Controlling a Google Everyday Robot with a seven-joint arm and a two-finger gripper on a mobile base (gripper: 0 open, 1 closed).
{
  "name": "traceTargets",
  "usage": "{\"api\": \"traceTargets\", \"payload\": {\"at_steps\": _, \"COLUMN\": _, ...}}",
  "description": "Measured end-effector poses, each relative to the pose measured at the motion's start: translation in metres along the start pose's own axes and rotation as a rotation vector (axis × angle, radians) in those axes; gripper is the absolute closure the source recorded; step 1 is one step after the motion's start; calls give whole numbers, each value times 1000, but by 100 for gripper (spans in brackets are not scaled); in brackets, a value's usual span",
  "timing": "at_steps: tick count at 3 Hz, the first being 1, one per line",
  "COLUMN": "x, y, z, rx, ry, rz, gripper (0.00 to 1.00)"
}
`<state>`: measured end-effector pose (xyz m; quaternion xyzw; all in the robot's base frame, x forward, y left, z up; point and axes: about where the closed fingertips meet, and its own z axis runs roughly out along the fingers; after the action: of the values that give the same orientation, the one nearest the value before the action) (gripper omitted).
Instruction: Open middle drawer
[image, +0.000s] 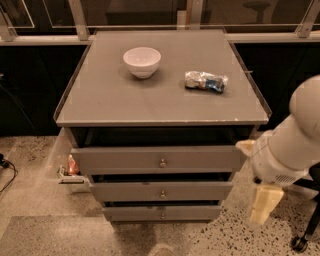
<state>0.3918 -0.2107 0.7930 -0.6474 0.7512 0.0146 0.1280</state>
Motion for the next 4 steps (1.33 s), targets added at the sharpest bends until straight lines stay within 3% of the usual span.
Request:
{"api": "traceTargets", "payload": {"at_steps": 1, "x": 10, "y": 21, "z": 66, "rx": -69, "ry": 8, "rz": -4, "gripper": 0}}
{"api": "traceTargets", "payload": {"at_steps": 3, "x": 18, "y": 32, "z": 83, "rx": -84, "ry": 48, "rz": -2, "gripper": 0}}
{"api": "traceTargets", "payload": {"at_steps": 4, "x": 18, "y": 37, "z": 105, "rx": -127, "ry": 17, "rz": 6, "gripper": 0}}
